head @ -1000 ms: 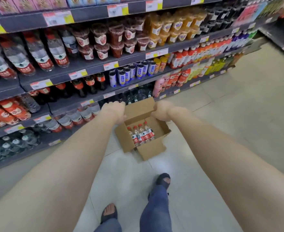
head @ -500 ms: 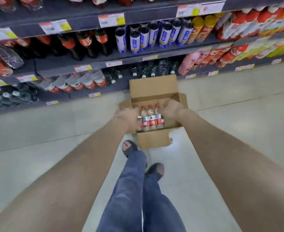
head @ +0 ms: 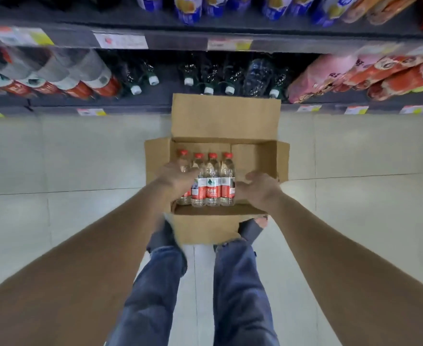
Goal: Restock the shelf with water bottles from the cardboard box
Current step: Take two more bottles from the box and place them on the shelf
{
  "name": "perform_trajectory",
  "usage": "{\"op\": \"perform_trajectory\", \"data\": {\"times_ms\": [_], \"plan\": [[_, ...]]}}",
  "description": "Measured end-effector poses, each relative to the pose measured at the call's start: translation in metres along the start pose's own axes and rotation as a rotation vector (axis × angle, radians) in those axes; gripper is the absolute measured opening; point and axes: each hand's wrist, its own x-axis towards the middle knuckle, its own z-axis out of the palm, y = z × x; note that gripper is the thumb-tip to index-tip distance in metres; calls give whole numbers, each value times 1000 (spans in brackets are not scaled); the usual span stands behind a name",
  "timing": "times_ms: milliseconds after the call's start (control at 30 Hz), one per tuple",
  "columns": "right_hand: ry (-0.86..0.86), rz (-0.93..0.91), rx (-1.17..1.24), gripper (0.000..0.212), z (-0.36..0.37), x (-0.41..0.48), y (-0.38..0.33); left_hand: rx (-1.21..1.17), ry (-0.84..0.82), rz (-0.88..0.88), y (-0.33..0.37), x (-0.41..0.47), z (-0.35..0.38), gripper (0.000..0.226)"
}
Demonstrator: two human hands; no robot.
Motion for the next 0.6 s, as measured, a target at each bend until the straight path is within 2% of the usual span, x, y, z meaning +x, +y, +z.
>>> {"op": "perform_trajectory", "data": {"times_ms": [67, 233, 367, 467, 600], "plan": [[-33, -13, -22, 51, 10, 43, 12, -29, 11, 7, -5, 40, 33, 62], [-50, -3, 27, 40, 41, 154, 30, 269, 74, 27, -17, 141, 97, 59], [-37, 8, 102, 55, 64, 238, 43, 318, 143, 54, -22, 208, 126, 62], [36, 3, 152, 51, 86, 298, 48, 377, 177, 29, -30, 250, 143, 60], [-57, -40, 173, 59, 109, 344, 48, 465, 211, 37, -47, 285, 168, 81]]}}
